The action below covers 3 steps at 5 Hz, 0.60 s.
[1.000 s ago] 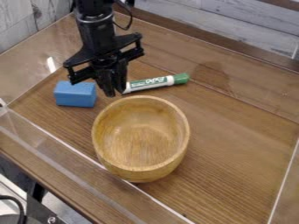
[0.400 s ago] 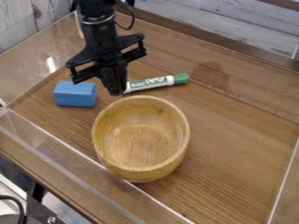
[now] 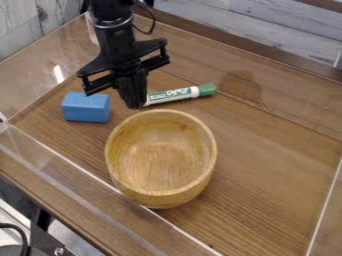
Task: Remove the blue block from inside the brown bowl and put it on the table
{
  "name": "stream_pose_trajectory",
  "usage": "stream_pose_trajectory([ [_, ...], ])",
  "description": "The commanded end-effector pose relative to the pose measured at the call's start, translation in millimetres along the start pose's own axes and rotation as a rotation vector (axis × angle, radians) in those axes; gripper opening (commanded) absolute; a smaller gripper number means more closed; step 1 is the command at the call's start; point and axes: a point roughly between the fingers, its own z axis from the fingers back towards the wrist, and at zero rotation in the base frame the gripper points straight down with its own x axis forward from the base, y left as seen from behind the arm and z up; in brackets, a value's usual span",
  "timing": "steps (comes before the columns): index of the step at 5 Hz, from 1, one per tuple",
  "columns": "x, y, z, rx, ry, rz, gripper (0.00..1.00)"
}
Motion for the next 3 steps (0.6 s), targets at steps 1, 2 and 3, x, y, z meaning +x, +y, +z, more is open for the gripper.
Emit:
stream_pose_trajectory([
  [1, 9.0, -10.1, 10.8, -0.047, -0.038, -0.011, 0.00],
  [2, 10.1, -12.7, 10.8, -0.057, -0.042, -0.023, 0.00],
  [3, 11.3, -15.3, 10.6, -0.067, -0.046, -0.034, 0.00],
])
